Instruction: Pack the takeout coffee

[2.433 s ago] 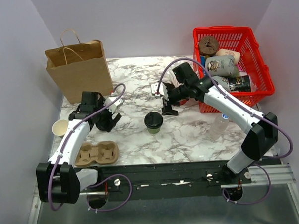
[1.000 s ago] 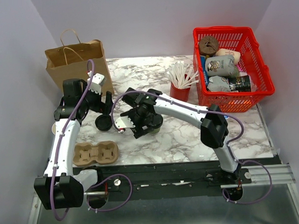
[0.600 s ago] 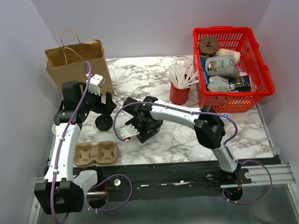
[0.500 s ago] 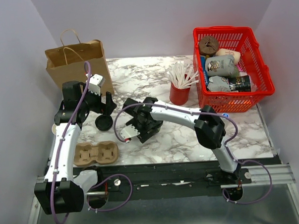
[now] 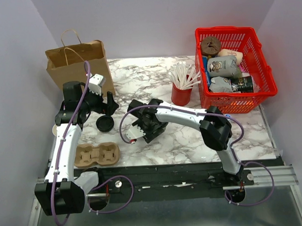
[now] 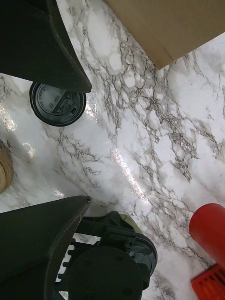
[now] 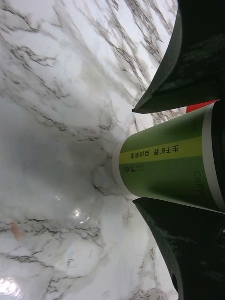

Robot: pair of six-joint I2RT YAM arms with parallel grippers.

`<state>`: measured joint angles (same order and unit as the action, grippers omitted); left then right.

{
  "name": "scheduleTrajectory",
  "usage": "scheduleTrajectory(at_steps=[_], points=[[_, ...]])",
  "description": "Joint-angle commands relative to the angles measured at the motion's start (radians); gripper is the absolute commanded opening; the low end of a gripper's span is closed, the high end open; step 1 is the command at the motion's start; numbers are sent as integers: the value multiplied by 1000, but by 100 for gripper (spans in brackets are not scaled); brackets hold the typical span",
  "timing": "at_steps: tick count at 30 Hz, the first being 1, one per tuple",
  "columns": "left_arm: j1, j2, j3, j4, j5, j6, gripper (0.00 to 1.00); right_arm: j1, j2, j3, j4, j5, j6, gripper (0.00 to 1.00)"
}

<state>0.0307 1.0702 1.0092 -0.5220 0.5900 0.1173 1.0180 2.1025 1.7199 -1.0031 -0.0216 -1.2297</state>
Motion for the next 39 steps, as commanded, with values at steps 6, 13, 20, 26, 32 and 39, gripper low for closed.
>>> scheduleTrajectory(at_steps=[6, 13, 20, 26, 32, 39], points=[[3, 19, 20, 40, 53, -36, 99, -84, 31, -86, -66, 55, 33, 80], [3, 33, 14, 54, 68, -50, 99, -171, 4, -105, -88, 52, 41, 79], [3, 50, 20, 48, 71, -51, 99, -231, -50, -143, -71, 41, 41, 79], [5, 59, 19, 50, 83, -56, 99, -245, -91, -184, -58, 69, 35, 81], [3, 57, 20, 51, 79, -45, 99, -246, -159, -218, -31, 94, 27, 88], [5, 53, 17, 39, 60, -15, 99, -291, -199, -307, 40, 135, 18, 89]])
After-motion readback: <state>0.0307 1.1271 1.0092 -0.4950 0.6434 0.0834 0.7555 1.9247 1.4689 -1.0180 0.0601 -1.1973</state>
